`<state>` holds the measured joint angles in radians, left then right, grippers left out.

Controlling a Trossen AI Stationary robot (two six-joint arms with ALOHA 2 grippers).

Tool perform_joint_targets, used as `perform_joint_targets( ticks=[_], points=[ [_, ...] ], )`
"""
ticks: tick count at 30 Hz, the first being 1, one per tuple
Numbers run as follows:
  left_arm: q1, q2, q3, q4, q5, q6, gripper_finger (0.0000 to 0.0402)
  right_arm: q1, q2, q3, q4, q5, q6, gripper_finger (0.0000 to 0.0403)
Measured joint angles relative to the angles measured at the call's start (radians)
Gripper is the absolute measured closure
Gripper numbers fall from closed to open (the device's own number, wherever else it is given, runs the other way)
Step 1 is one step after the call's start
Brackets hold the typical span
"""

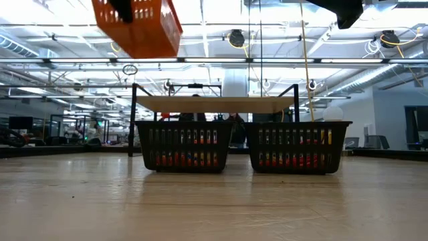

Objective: Pick & Place Office Desk Supplies
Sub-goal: Put the orange bin on the shelf

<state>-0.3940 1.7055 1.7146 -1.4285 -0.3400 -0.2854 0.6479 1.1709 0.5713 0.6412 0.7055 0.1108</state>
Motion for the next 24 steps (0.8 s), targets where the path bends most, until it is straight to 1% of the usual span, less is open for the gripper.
perform_joint_targets(
  ticks=[3, 8, 17, 24],
  points=[
    [0.040, -0.001, 0.057, -0.051, -0.002, 0.026, 0.0402, 0.000, 0.000, 0.000, 0.001, 0.000, 0.000, 0.0145],
    [0.135, -0.001, 0.111, -0.074, -0.002, 0.121, 0.0402, 0.000, 0.000, 0.000, 0.000, -0.001, 0.007, 0.0145],
    [0.330, -0.001, 0.114, -0.086, 0.028, 0.273, 0.0402, 0.000, 0.000, 0.000, -0.001, -0.001, 0.008, 0.0145],
    [0.446, -0.001, 0.114, -0.042, 0.045, 0.367, 0.0402, 0.000, 0.000, 0.000, -0.002, -0.001, 0.001, 0.0145]
  ],
)
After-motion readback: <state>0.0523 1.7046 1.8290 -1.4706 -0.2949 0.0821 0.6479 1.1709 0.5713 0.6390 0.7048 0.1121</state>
